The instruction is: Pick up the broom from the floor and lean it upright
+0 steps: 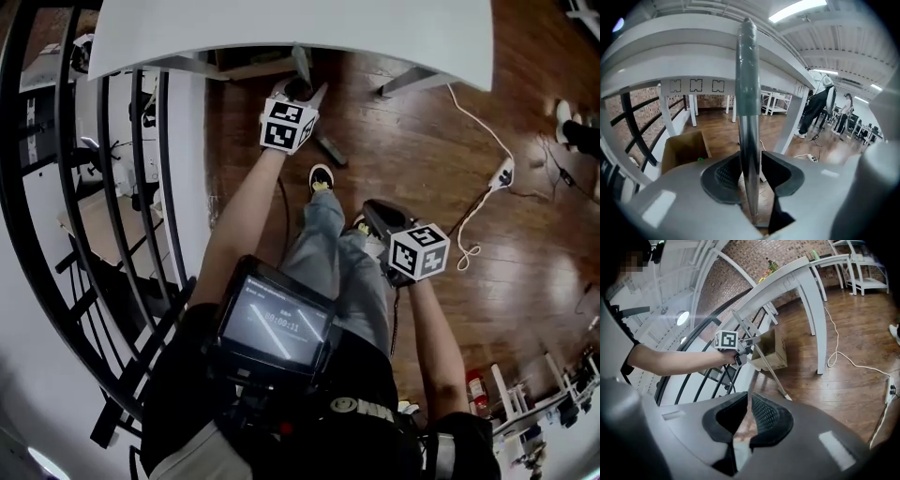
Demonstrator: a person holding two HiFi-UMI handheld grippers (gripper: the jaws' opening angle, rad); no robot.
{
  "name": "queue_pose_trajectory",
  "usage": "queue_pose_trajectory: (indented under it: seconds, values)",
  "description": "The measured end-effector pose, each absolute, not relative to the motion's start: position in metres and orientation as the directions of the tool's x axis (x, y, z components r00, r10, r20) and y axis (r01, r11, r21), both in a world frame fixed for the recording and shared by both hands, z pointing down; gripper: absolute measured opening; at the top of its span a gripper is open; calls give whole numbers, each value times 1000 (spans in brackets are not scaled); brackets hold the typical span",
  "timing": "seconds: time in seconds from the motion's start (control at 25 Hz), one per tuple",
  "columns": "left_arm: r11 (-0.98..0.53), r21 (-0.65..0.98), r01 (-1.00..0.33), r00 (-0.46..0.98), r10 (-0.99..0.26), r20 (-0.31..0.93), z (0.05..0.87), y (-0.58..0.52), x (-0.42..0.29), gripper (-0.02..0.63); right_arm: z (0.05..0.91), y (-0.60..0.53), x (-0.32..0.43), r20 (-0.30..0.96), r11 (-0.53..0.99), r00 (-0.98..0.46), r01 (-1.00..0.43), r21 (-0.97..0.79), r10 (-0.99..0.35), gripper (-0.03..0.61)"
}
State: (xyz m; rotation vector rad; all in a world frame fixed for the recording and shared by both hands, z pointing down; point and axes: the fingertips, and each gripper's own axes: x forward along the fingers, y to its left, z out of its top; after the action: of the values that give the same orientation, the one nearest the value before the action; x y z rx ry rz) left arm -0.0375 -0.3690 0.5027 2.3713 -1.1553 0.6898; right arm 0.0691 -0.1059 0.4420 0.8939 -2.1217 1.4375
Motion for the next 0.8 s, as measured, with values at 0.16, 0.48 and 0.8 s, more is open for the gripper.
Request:
queue_pose_trajectory:
  seconds: [0.16, 0.48, 0.8]
  values:
    - [-583, 147, -799, 533, -574, 622, 507, -350, -37, 169, 447, -104, 71, 652, 263, -708, -706, -658, -271, 34]
    - [-498, 187, -847, 491, -595, 637, 499, -326, -76, 267, 448, -108, 70, 650, 294, -712, -701, -649, -263, 34]
    - [-459, 224, -860, 507, -719, 476, 348, -205, -72, 169, 347, -99, 65, 523, 480, -768, -640, -600, -371, 49]
